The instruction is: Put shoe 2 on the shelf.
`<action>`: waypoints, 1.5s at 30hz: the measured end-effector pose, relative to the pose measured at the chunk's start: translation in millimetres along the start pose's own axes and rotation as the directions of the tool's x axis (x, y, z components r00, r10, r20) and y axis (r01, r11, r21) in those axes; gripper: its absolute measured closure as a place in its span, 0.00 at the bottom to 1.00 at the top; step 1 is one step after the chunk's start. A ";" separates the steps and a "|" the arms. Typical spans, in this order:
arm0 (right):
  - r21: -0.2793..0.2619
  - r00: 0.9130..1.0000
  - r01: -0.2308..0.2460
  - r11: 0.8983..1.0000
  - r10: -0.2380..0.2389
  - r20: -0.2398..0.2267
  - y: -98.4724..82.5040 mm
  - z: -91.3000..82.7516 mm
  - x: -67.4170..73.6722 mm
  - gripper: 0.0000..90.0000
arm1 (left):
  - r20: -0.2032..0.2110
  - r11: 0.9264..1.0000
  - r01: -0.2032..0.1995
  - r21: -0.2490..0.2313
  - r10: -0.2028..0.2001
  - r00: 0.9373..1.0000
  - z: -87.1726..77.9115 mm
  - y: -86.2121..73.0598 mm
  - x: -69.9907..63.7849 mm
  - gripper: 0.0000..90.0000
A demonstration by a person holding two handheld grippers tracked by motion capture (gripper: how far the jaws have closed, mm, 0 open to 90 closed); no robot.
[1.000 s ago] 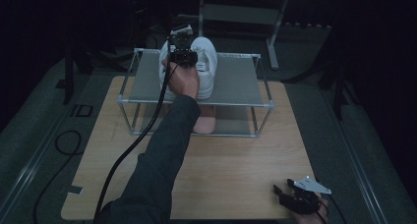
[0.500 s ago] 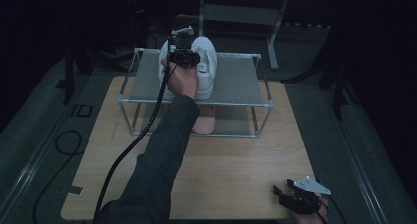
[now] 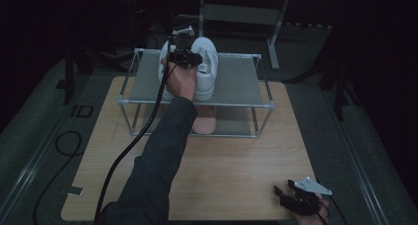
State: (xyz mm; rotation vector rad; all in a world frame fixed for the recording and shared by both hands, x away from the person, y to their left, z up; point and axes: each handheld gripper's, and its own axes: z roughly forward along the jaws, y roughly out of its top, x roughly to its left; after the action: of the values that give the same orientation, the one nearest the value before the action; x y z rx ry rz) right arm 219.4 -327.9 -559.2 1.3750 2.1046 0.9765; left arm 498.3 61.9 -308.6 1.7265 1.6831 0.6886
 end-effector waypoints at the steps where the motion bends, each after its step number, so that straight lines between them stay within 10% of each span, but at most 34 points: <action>1: 0.000 1.000 -0.001 1.000 0.001 0.000 0.0 0.0 0.0 0.42 | 0.005 1.000 -0.001 0.002 0.001 1.000 -0.1 0.1 0.4 0.55; 13: -0.001 1.000 0.001 1.000 -0.001 0.001 0.0 0.2 0.2 0.42 | 0.106 0.998 -0.033 0.057 0.027 0.994 -1.7 3.4 7.7 0.47; 45: -0.001 1.000 0.003 1.000 -0.003 0.002 0.0 0.3 0.3 0.42 | 0.213 0.988 -0.135 0.076 0.116 0.970 -9.2 2.6 23.0 0.45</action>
State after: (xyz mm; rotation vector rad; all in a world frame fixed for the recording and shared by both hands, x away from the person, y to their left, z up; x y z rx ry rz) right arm 219.5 -327.4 -559.4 1.3710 2.1040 0.9749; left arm 494.4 85.5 -301.9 1.9106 1.4911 0.4736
